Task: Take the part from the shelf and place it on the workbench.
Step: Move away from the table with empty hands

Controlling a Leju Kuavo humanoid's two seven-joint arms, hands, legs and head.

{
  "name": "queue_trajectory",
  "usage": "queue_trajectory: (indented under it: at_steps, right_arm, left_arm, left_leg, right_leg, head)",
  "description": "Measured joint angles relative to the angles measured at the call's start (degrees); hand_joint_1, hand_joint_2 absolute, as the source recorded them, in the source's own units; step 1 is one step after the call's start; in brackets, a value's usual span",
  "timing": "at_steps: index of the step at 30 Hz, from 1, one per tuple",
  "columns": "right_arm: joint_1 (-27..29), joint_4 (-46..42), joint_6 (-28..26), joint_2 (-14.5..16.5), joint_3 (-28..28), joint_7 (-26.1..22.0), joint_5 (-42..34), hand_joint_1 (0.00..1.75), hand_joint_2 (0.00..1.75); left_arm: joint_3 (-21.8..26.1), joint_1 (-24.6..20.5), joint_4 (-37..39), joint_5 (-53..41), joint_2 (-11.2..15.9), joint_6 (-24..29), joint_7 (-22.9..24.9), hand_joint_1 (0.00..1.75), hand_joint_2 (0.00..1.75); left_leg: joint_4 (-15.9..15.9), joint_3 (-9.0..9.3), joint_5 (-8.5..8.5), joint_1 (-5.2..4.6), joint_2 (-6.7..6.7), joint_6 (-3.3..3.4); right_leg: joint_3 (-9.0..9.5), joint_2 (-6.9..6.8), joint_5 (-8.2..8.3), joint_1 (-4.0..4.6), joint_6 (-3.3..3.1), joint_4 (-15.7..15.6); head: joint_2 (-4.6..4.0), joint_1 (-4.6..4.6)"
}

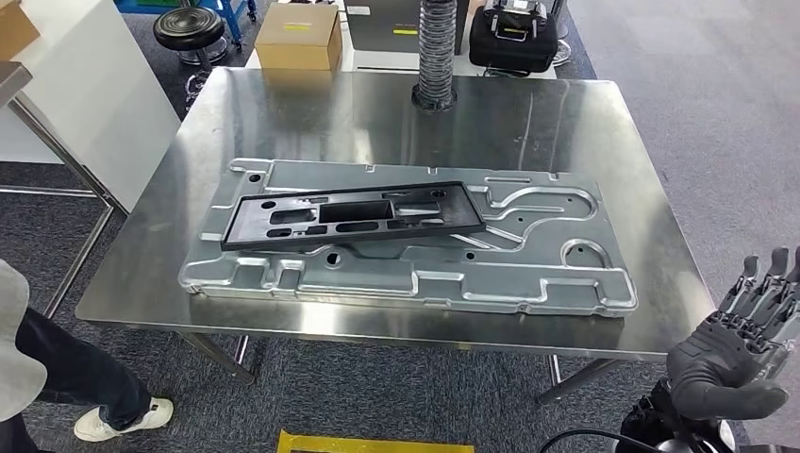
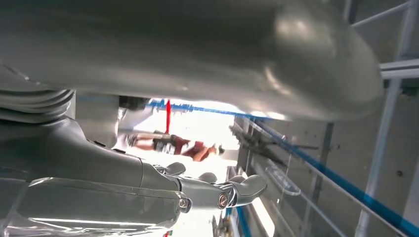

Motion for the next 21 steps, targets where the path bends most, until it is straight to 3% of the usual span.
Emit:
queue_trajectory:
  at_steps: [1, 3, 4, 5, 6, 8, 9, 10, 11, 13, 14, 16, 17, 19, 20, 21]
  right_arm:
    - [0.0, -0.1, 0.8, 0.1, -0.1, 0.0, -0.5, 0.0, 0.0]
    - [0.0, -0.1, 2.6, 0.3, -0.2, 0.0, -1.6, 0.0, 0.0]
    - [0.0, -0.1, 3.6, 0.4, -0.3, 0.0, -2.3, 0.0, 0.0]
    - [0.0, 0.0, 4.7, 0.6, -0.3, 0.0, -2.9, 0.0, 0.0]
    - [0.0, 0.1, 5.6, 0.8, -0.3, 0.0, -3.4, 0.0, 0.0]
    - [0.0, 0.3, 7.3, 1.2, -0.4, 0.0, -4.0, 0.0, 0.0]
    - [0.1, 0.4, 8.0, 1.3, -0.5, 0.0, -4.2, 0.0, 0.0]
    - [0.1, 0.7, 8.7, 1.6, -0.6, 0.1, -4.4, 0.0, 0.0]
    - [0.1, 0.9, 9.2, 1.8, -0.6, 0.1, -4.5, 0.0, 0.0]
    - [0.1, 1.3, 9.8, 2.1, -0.7, 0.1, -4.7, 0.0, 0.0]
    - [0.1, 1.4, 9.9, 2.2, -0.8, 0.1, -4.8, 0.0, 0.0]
    - [0.1, 1.6, 10.1, 2.4, -0.8, 0.0, -4.8, 0.0, 0.0]
    - [0.1, 1.7, 10.1, 2.4, -0.8, 0.0, -4.9, 0.0, 0.0]
    - [0.2, 1.9, 10.1, 2.6, -1.0, 0.0, -4.9, 0.0, 0.0]
    - [0.3, 2.1, 9.9, 2.7, -1.1, 0.0, -4.9, 0.0, 0.0]
    - [0.3, 2.3, 9.7, 2.9, -1.2, 0.0, -4.9, 0.0, 0.0]
  left_arm:
    - [0.1, 0.0, 0.0, 0.0, -0.1, 0.0, 0.0, 0.0, 0.0]
    - [0.3, 0.1, 0.0, -0.1, -0.1, 0.0, 0.0, 0.0, 0.0]
    - [0.4, 0.1, 0.0, -0.2, -0.2, 0.0, 0.0, 0.0, 0.0]
    - [0.6, 0.2, 0.0, -0.3, -0.2, 0.0, -0.1, 0.0, 0.0]
    - [0.8, 0.2, 0.0, -0.4, -0.3, 0.0, -0.1, 0.0, 0.0]
    - [1.0, 0.2, 0.0, -0.6, -0.4, 0.0, -0.2, 0.0, 0.0]
    - [1.1, 0.2, 0.0, -0.7, -0.4, 0.0, -0.2, 0.0, 0.0]
    - [1.2, 0.2, 0.0, -0.9, -0.4, 0.0, -0.2, 0.0, 0.0]
    - [1.3, 0.2, 0.0, -0.9, -0.4, 0.0, -0.2, 0.0, 0.0]
    - [1.3, 0.1, 0.0, -1.0, -0.4, 0.0, -0.2, 0.0, 0.0]
    - [1.4, 0.0, -0.1, -1.0, -0.4, 0.1, -0.2, 0.0, 0.0]
    - [1.4, -0.2, -0.2, -1.0, -0.4, 0.1, -0.3, 0.0, 0.0]
    - [1.5, -0.3, -0.2, -1.0, -0.4, 0.1, -0.4, 0.0, 0.0]
    - [1.5, -0.2, -0.2, -1.1, -0.5, 0.1, -0.4, 0.0, 0.0]
    - [1.6, -0.3, -0.2, -1.2, -0.6, 0.1, -0.4, 0.0, 0.0]
    - [1.6, -0.3, -0.3, -1.3, -0.7, 0.1, -0.4, 0.0, 0.0]
  left_leg:
    - [0.1, -0.18, 0.4, -0.01, -0.02, -0.3]
    - [0.0, -0.37, 1.2, 0.02, -0.08, -0.97]
    - [0.3, -0.7, 0.78, 0.08, -0.12, -1.29]
    - [1.4, -1.24, -0.72, 0.15, -0.17, -1.6]
    - [3.7, -2.02, -3.28, 0.25, -0.21, -1.88]
    - [10.7, -3.72, -9.24, 0.45, -0.23, -2.35]
    - [14.0, -4.07, -10.86, 0.49, -0.23, -2.51]
    - [15.9, -3.68, -11.0, 0.52, -0.23, -2.6]
    - [15.9, -2.3, -9.88, 0.53, -0.23, -2.59]
    - [10.0, 3.36, -7.16, 0.54, -0.25, -2.28]
    - [5.2, 6.82, -7.12, 0.42, -0.26, -2.02]
    - [-1.2, 10.79, -8.24, 0.09, -0.32, -1.32]
    - [-2.3, 11.14, -8.46, -0.13, -0.33, -0.92]
    - [-2.7, 10.32, -7.18, -0.11, -0.16, 0.01]
    - [-2.9, 9.75, -6.34, -0.02, 0.0, 0.53]
    - [-3.1, 9.01, -5.44, 0.09, 0.15, 0.92]
  right_leg:
    - [0.56, 0.02, -0.11, 0.18, -0.34, -1.2]
    - [-0.07, -0.04, 0.82, 0.19, -1.09, -1.4]
    - [-0.54, -0.13, 1.39, 0.07, -1.53, -1.6]
    - [-1.18, -0.22, 2.1, -0.08, -1.93, -1.8]
    - [-1.97, -0.31, 2.87, -0.21, -2.22, -1.9]
    - [-3.87, -0.35, 4.33, -0.15, -2.41, -1.8]
    - [-4.88, -0.36, 5.06, -0.14, -2.36, -1.7]
    - [-5.91, -0.37, 5.77, -0.13, -2.28, -1.6]
    - [-6.91, -0.38, 6.43, -0.14, -2.16, -1.4]
    - [-8.56, -0.4, 7.6, -0.15, -1.84, -1.0]
    - [-9.12, -0.4, 8.14, -0.09, -1.6, -0.9]
    - [-9.48, -0.49, 9.26, -0.07, -0.95, -0.9]
    - [-9.49, -0.52, 9.85, -0.1, -0.57, -1.2]
    - [-9.68, -0.49, 10.34, -0.24, 0.14, -1.4]
    - [-10.11, -0.41, 9.02, -0.29, 0.37, -0.5]
    - [-10.78, -0.32, 6.55, -0.32, 0.54, 1.4]
  head:
    - [0.01, 0.04]
    - [0.01, 0.22]
    - [0.01, 0.27]
    - [0.01, 0.25]
    - [0.01, 0.22]
    - [-0.01, 0.14]
    - [-0.01, 0.14]
    - [-0.02, 0.13]
    - [-0.01, 0.13]
    - [0.0, 0.12]
    - [0.0, 0.13]
    - [-0.01, 0.11]
    - [-0.01, 0.02]
    - [0.0, -0.22]
    - [0.0, -0.18]
    - [0.0, -0.07]
